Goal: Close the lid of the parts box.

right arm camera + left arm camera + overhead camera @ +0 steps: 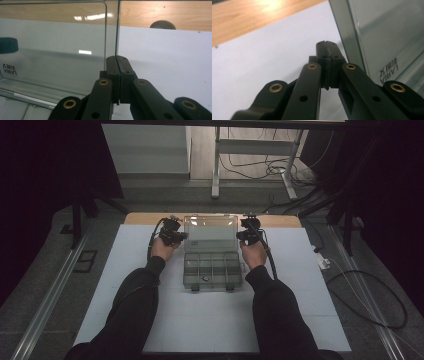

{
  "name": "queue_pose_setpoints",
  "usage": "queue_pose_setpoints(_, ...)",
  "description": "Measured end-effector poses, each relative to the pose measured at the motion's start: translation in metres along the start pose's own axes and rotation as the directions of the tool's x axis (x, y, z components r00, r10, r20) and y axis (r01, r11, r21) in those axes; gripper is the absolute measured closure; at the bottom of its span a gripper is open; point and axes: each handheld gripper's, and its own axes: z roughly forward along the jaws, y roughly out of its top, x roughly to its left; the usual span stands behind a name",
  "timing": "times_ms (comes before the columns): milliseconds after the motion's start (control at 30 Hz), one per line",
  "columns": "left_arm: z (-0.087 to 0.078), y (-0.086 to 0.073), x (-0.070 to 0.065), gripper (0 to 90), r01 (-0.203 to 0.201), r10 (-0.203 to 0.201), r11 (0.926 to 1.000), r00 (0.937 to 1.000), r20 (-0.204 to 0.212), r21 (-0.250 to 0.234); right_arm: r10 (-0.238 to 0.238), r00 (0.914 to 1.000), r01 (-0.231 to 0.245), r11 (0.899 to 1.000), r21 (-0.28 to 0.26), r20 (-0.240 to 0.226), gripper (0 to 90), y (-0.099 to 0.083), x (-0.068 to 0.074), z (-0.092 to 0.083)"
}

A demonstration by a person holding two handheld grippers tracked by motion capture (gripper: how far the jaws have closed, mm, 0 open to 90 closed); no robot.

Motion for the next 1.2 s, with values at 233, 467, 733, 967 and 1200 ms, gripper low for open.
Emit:
queue_pose_setpoints(233,-0.009,0.004,0.001,89.3,-0.001,0.003,0.999,0.999,0.044,-0.045,-0.009,1.0,0.009,0.999,-0.036,-0.001,88.1,-0.006,0.001,-0.009)
queue_pose_setpoints(467,-0.018,0.004,-0.001,89.3,-0.003,0.008,0.9987,0.9964,0.084,-0.052,-0.031,0.9995,0.03,0.999,-0.042,-0.01,87.2,-0.009,0.002,-0.02)
queue_pose_setpoints(733,-0.026,0.002,-0.006,89.3,-0.019,0.024,0.9983,0.9945,0.102,-0.056,-0.025,0.9956,0.024,1.0,-0.011,-0.09,82.1,-0.013,-0.003,-0.033)
queue_pose_setpoints(967,-0.032,-0.001,-0.01,89.3,-0.042,0.047,0.9977,0.993,0.109,-0.054,-0.045,0.9801,0.055,0.998,0.044,-0.193,85.8,-0.019,-0.011,-0.047)
queue_pose_setpoints(1200,-0.038,-0.004,-0.015,89.2,-0.064,0.07,0.9965,0.9906,0.117,-0.054,-0.146,0.9649,0.16,0.986,0.048,-0.218,88.7,-0.023,-0.003,-0.056)
